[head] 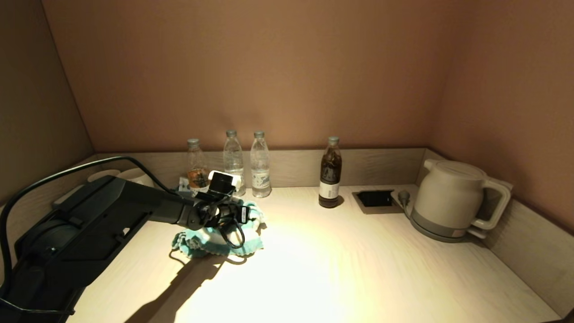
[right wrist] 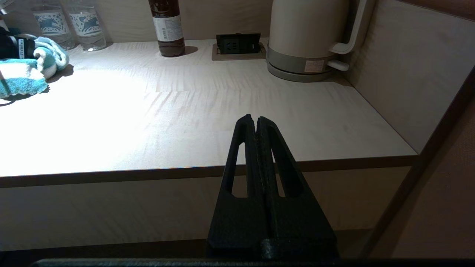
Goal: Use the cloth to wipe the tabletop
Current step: Sweep the stains on the table
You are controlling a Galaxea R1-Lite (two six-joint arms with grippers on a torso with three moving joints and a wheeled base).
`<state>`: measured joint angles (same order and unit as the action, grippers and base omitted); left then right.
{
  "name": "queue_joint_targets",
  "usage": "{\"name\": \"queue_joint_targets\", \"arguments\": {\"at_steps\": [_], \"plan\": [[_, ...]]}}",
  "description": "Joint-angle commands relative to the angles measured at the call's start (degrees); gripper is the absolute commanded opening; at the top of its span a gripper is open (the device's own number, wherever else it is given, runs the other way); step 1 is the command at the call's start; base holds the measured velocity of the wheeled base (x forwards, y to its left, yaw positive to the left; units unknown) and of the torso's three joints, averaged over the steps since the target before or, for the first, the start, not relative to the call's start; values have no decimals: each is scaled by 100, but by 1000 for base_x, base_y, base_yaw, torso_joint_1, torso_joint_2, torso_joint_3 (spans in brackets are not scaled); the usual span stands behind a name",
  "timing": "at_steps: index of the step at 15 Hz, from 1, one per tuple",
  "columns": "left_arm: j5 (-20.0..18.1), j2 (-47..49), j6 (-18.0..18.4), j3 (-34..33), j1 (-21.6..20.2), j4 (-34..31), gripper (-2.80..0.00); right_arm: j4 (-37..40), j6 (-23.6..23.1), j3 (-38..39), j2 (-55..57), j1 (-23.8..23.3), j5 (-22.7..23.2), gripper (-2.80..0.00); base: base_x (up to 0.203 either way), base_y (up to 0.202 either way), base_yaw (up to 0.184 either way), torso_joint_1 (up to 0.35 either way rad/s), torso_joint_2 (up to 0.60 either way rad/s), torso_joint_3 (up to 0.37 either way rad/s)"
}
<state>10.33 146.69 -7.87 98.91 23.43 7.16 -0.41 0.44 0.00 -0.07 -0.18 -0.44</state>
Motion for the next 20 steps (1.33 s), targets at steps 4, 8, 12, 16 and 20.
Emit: {"name": "queue_joint_targets", "arguments": {"at_steps": [4,8,12,16,20], "plan": [[16,-1021,130,-2025,-628,678,-280,-2,9,0,7,1,0,-280,0,0,0,0,0,0],[-5,-1568,556,-3096,-1328,1839,-280,-2,0,0,7,1,0,-280,0,0,0,0,0,0],[-157,-1872,743,-3912,-2403,2325,-280,-2,0,0,7,1,0,-280,0,0,0,0,0,0],[-503,-2117,899,-4529,-3168,2823,-280,-2,9,0,7,1,0,-280,0,0,0,0,0,0],[-816,-2427,920,-4706,-3762,2861,-280,-2,0,0,7,1,0,-280,0,0,0,0,0,0]]}}
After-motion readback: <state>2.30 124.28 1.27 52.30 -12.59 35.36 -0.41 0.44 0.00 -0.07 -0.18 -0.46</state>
